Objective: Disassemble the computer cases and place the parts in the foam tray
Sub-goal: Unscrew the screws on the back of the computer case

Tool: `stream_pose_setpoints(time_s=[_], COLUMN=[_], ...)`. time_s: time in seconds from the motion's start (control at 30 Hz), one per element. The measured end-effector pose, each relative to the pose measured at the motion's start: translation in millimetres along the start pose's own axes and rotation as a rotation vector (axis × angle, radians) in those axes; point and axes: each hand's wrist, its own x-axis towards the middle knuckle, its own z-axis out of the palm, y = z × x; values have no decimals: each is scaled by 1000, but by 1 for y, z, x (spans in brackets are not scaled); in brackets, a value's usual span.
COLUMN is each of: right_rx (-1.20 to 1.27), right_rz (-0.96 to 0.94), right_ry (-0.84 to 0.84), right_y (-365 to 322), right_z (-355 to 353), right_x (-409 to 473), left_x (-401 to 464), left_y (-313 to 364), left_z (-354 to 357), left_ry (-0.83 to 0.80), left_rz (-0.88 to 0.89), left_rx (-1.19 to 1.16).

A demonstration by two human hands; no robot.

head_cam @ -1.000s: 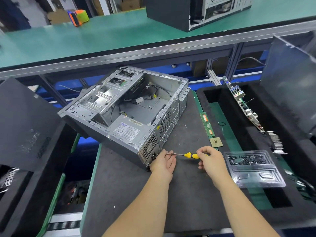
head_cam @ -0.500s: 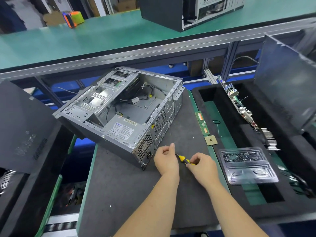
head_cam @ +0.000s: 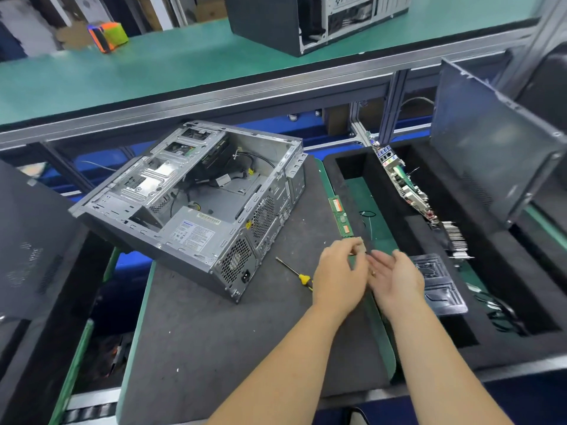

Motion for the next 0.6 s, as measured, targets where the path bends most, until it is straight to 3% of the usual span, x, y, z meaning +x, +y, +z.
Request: stream_pose_setpoints(time_s=[0.27,0.4,0.47,0.6], right_rx=[-453,-571,-854,-1588], right_rz=[-232,-271,-349,-484], right_ry=[197,85,-55,-310], right_y=[-22,0,17,60], right_z=[-12,-5,3,20], right_x=[11,7,2,-5], left_x=[3,-6,-10,2], left_y=[-16,-31,-34,-8], left_z=[-17,-30,-37,-68], left_ry=[228,323,325,271], left_rz=[-261,-427,-379,-71], left_rx=[-19,5,26,11])
